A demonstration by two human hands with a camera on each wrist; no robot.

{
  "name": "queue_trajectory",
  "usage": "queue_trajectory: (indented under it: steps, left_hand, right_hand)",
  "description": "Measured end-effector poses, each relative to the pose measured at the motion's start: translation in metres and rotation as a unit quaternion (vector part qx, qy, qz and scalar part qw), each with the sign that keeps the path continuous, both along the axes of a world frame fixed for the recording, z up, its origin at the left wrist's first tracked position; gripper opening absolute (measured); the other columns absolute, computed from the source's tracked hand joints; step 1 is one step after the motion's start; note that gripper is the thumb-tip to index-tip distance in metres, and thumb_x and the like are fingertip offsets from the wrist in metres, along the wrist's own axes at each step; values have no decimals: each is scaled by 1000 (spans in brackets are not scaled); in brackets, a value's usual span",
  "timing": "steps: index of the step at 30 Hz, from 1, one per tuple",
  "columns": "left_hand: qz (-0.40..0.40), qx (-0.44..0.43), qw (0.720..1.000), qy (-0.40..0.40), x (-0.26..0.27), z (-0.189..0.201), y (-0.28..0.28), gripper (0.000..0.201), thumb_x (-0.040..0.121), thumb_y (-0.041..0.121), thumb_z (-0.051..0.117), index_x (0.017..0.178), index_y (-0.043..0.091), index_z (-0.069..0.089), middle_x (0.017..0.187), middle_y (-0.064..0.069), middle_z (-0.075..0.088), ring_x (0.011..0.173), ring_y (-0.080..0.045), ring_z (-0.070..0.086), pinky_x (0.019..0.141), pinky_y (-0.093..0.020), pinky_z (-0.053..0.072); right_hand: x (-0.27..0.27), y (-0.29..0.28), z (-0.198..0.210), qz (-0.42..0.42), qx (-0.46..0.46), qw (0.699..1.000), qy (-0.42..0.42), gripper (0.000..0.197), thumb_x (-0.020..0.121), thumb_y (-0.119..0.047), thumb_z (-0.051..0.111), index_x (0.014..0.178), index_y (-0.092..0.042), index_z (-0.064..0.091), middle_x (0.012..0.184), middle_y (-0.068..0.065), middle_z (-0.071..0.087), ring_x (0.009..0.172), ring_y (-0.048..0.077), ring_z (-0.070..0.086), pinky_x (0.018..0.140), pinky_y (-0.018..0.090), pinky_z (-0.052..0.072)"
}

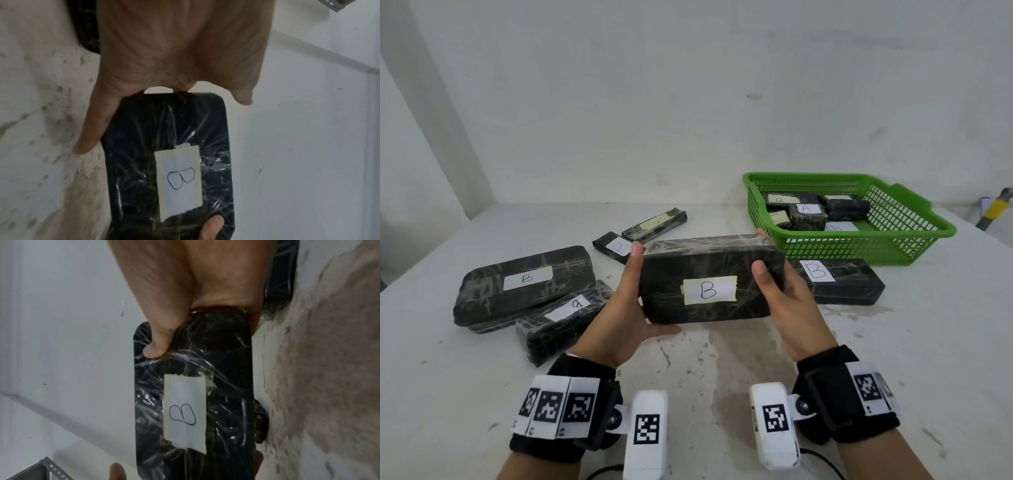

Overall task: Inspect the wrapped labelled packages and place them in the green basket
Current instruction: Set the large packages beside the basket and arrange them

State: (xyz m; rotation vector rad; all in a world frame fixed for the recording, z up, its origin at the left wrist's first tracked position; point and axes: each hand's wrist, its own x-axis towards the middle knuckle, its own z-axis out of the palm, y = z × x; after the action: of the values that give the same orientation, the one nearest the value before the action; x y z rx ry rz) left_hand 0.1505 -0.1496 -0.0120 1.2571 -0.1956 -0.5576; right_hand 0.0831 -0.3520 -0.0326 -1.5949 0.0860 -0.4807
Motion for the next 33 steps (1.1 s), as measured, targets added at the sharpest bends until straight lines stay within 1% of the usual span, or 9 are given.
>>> queue_trajectory:
  steps: [4, 7, 10, 13, 15, 18, 24, 31, 33]
  left_hand:
    - [59, -3, 998, -26, 0, -5, -2, 55, 83, 62, 53, 125, 25, 59, 128, -1, 65, 121, -23, 59, 83, -50, 59]
    - [87, -18, 993, -73, 2, -6, -3, 20, 99, 37, 50, 110, 22, 56, 112, 0, 69, 113, -22, 62, 89, -52, 56]
    - [93, -29, 987, -127, 1, -8, -2, 40, 85, 36, 56, 122, 22, 50, 100, 4, 70, 96, -16, 66, 91, -48, 55]
    - [78, -36, 986, -145, 2, -11, 1, 73, 70, 44, 66, 137, 25, 46, 113, 0, 64, 94, -14, 66, 96, -46, 50]
    - [55, -38, 988, -139, 3, -11, 2, 68, 61, 54, 71, 126, 41, 56, 115, 5, 64, 104, -14, 63, 100, -46, 41]
    - [9, -16, 992, -123, 3, -10, 4, 64, 59, 66, 78, 117, 47, 59, 131, 7, 63, 125, -17, 55, 108, -52, 35]
    - [42, -49, 989, -136, 5, -10, 1, 45, 80, 22, 62, 125, 18, 56, 102, -4, 73, 96, -17, 69, 100, -41, 51]
    - [25, -47, 988, -147, 6, -11, 4, 63, 70, 44, 72, 129, 25, 57, 93, 2, 71, 93, -18, 66, 99, -42, 48]
    - [26, -50, 987, -152, 8, -11, 5, 56, 74, 33, 76, 126, 23, 57, 86, 5, 70, 86, -14, 67, 98, -39, 48]
  right_hand:
    - [2, -5, -5, 49, -18, 999, 7, 69, 81, -61, 63, 144, -56, 33, 153, -26, 36, 142, -3, 32, 122, 40, 22]
    - [1, -3, -3, 87, 32, 994, 50, 81, 61, -87, 61, 135, -68, 34, 159, -13, 31, 145, 14, 33, 115, 52, 34]
    - [3, -4, -5, 73, 66, 991, 90, 110, 51, -97, 55, 145, -41, 43, 150, 1, 47, 134, 20, 49, 107, 49, 44]
    - [5, -3, -4, 57, 109, 988, 91, 96, 62, -78, 66, 134, -16, 53, 125, 11, 66, 108, 22, 68, 95, 43, 55]
    - [6, -3, -5, 50, 145, 986, 63, 88, 61, -63, 76, 130, -12, 53, 111, 15, 67, 99, 27, 69, 87, 39, 58]
    - [6, -3, -3, 49, 158, 986, 28, 85, 61, -49, 73, 138, -19, 49, 106, 10, 66, 99, 27, 64, 88, 38, 57]
    - [1, -2, -3, 90, 129, 986, 59, 63, 58, -62, 74, 115, -57, 48, 119, -4, 59, 117, 21, 58, 96, 46, 54]
    - [0, 5, -3, 49, 127, 989, 54, 49, 75, -36, 80, 108, -54, 48, 119, 7, 62, 114, 24, 63, 92, 44, 57]
    - [1, 7, -4, 46, 124, 990, 50, 46, 75, -39, 76, 107, -57, 47, 122, 5, 61, 114, 22, 63, 89, 42, 58]
